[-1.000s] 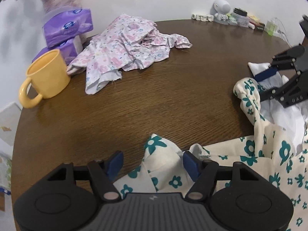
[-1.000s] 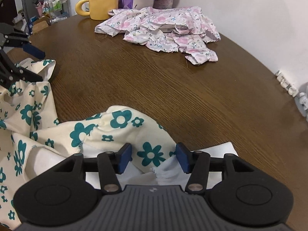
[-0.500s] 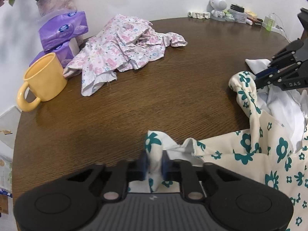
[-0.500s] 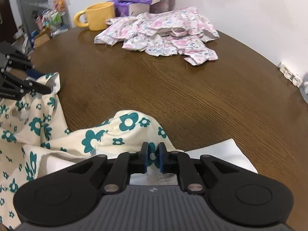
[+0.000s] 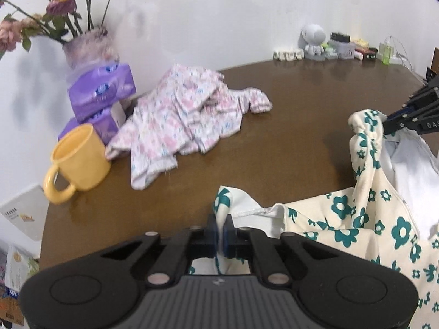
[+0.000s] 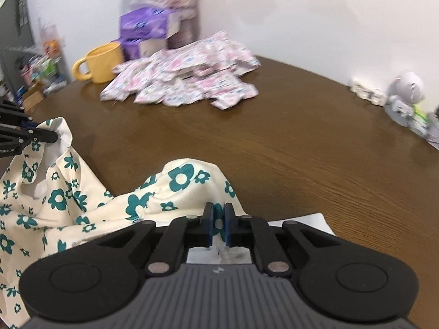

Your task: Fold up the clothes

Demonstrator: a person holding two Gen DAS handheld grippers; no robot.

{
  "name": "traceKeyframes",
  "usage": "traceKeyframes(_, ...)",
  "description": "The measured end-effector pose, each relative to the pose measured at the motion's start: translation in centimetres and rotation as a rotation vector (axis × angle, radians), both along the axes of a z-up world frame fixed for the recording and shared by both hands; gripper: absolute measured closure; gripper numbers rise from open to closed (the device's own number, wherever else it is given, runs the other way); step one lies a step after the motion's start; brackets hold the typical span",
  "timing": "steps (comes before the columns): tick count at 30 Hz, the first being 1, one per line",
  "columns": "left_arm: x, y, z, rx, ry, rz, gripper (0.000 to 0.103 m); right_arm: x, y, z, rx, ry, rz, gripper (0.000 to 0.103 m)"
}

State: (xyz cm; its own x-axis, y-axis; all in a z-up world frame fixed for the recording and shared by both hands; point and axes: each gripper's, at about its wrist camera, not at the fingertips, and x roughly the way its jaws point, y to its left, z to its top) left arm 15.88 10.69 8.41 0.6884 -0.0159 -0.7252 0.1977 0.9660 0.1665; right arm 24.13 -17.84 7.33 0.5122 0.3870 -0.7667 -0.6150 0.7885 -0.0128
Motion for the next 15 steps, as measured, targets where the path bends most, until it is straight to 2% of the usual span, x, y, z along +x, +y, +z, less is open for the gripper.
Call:
traceKeyframes(9, 5.0, 0.4, 2.0, -0.033, -0.138, -0.018, 0.100, 0.5, -2.5, 2.4, -0.026, -0.117, -0.205, 0.097)
traceKeyframes(15, 9.3, 0.1, 1.1, -0.030, -0.122, -0.011, 0.100, 3.3, -3.6, 2.9, -0.038, -0.143, -0.316, 0.097)
